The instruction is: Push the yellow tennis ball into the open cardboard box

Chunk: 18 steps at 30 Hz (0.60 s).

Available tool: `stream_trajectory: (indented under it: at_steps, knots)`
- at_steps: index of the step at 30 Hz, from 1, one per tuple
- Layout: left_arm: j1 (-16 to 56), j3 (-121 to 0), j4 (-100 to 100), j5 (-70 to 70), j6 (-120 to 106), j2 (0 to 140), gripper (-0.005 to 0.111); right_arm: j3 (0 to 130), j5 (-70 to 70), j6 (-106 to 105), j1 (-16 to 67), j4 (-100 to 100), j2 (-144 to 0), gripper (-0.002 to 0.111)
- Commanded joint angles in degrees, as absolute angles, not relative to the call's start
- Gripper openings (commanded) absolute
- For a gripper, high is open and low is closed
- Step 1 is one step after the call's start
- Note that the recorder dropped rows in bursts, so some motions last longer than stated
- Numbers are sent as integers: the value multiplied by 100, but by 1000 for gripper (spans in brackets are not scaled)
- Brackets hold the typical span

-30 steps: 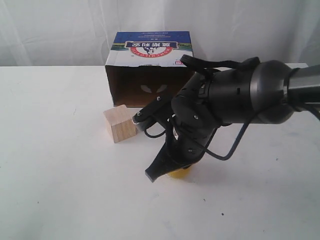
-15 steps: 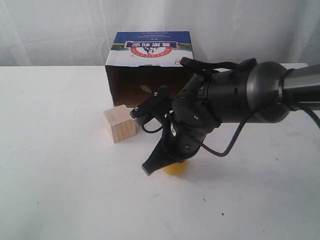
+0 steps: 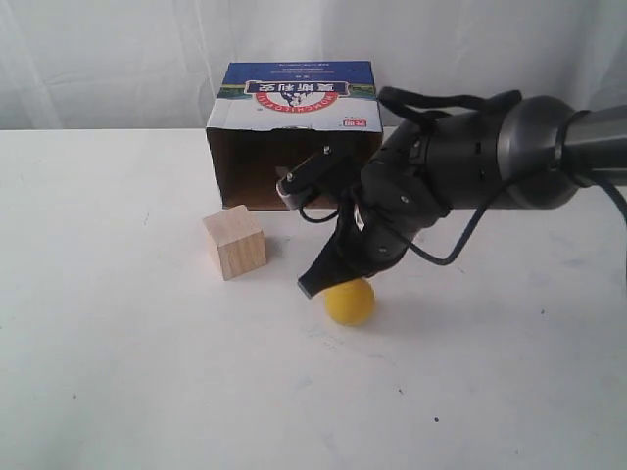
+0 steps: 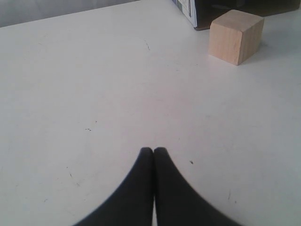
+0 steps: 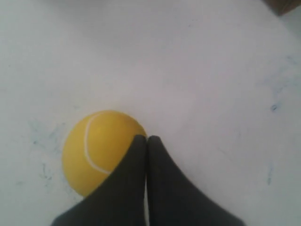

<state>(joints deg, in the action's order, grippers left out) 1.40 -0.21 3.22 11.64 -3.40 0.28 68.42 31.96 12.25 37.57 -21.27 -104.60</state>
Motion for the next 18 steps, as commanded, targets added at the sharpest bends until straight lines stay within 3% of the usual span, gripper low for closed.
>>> stream_trajectory:
  at_steps: [1,13,18]
  knots:
    - [124,0,346,1156,-298,0,0,7298,3501,1157,3664,-2360,-10391,0]
    - [124,0,346,1156,-298,0,0,6448,4217,1028,3780,-1847,-9606,0]
    - [124,0,346,1156,-298,0,0,5878,3254,900,3687,-1936,-9898,0]
